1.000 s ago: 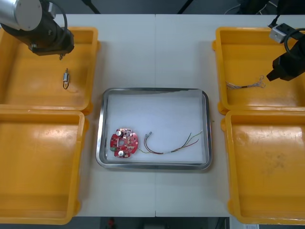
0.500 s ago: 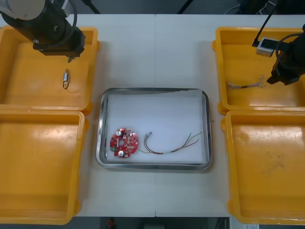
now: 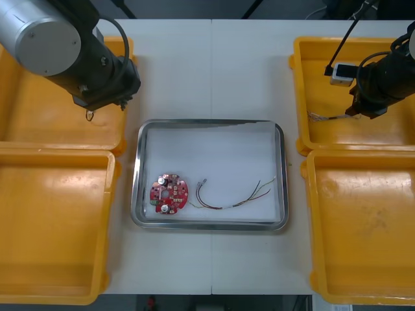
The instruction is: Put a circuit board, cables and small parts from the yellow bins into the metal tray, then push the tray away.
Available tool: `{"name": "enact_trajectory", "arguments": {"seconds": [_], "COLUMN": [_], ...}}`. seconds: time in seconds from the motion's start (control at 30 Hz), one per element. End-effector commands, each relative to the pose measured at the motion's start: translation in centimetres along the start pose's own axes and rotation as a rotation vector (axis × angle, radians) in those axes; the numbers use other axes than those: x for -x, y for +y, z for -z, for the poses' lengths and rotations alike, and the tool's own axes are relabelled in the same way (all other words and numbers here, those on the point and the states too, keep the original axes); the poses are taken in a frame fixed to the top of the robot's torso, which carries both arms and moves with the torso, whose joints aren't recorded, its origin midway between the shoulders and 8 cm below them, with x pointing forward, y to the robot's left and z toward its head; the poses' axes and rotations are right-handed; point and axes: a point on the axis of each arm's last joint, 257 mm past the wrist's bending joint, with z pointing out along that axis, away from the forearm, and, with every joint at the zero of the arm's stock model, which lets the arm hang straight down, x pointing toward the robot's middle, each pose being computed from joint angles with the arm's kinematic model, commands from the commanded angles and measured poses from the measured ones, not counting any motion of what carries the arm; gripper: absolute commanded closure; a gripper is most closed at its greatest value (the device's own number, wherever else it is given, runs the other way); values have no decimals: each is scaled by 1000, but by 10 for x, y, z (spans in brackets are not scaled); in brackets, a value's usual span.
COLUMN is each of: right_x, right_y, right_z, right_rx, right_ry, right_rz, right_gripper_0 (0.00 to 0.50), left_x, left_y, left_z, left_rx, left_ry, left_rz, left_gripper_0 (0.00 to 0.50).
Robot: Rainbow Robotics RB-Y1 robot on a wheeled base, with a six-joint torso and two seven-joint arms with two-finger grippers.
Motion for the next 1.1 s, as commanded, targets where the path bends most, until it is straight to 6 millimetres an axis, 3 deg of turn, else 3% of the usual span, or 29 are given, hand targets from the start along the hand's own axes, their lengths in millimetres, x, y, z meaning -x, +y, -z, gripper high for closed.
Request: {"name": "enact_trajectory", "arguments": {"seconds": [0.03, 0.33, 0.57, 1.03, 1.1], "right_x": [27, 26, 26, 28, 27], "right_y": [-11, 0, 8, 21, 22], "right_z": [0, -18, -30, -41, -42], "right_rx": [-28, -6, 8, 30, 35], "right_ry": [-38, -38, -40, -33, -31], "right_rz": [19, -8, -28, -47, -50], "right_gripper_0": [0, 0, 0, 9, 60], "left_x": [-17, -58, -99, -121, -124], "left_y": [-18, -47, -56, -61, -63], "left_z": [-3, -37, -58, -82, -86], "left_rx": [-2, 27, 28, 31, 31], "left_ry": [-15, -28, 18, -52, -65], "left_rz": [-90, -72, -59, -106, -115], "left_gripper_0": [500, 500, 500, 500, 500]}}
